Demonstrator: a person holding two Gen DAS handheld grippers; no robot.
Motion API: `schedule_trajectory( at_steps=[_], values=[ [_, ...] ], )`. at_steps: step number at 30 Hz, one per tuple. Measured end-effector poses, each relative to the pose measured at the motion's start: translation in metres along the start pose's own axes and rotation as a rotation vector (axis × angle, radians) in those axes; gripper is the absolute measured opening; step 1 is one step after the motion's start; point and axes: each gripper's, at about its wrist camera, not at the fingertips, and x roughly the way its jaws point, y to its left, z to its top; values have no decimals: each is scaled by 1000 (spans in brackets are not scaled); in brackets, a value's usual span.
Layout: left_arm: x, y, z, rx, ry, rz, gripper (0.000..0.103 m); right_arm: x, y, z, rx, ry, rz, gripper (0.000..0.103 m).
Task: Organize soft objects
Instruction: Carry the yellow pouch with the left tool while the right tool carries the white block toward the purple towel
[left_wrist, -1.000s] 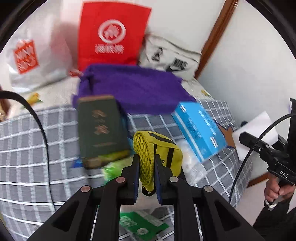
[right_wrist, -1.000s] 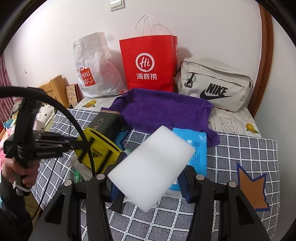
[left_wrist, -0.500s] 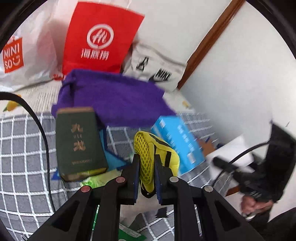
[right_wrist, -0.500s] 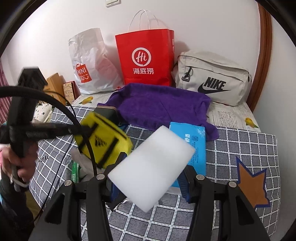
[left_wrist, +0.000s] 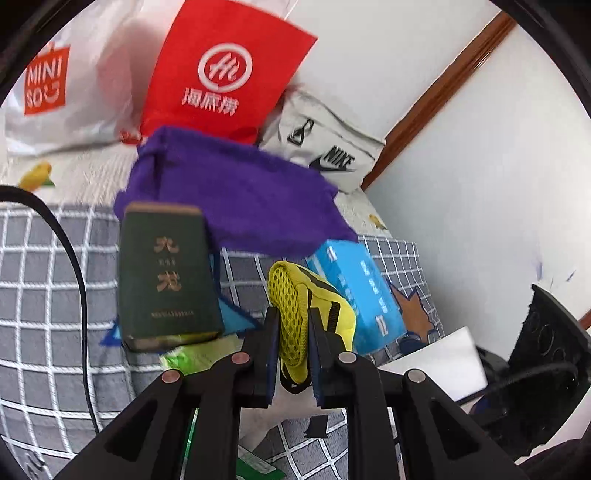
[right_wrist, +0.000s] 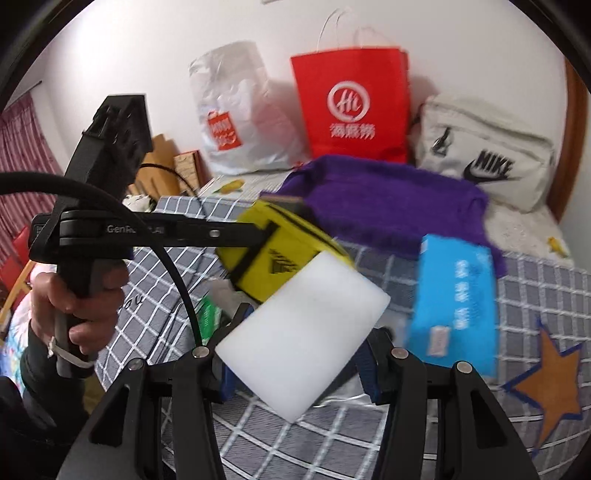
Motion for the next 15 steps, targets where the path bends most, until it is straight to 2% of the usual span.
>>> schedule_trajectory(
  at_steps=[5,9,10,13,15],
  values=[
    [9,9,-12,-69,23,-36,14,35,9,-9,25,29,-21,51],
    [4,12,-12,-94,7,-65,14,67,19,-20,0,110,-74,50],
    [2,13,-10,-105,2,-73,14,73,20,-23,-6,123,-83,47],
    [-4,17,-6,-120,-10,-102,14,86,16,-29,20,171,-69,42],
    [-7,18,-5,-121,-16,-121,14,85,15,-30,26,170,-60,42]
  ],
)
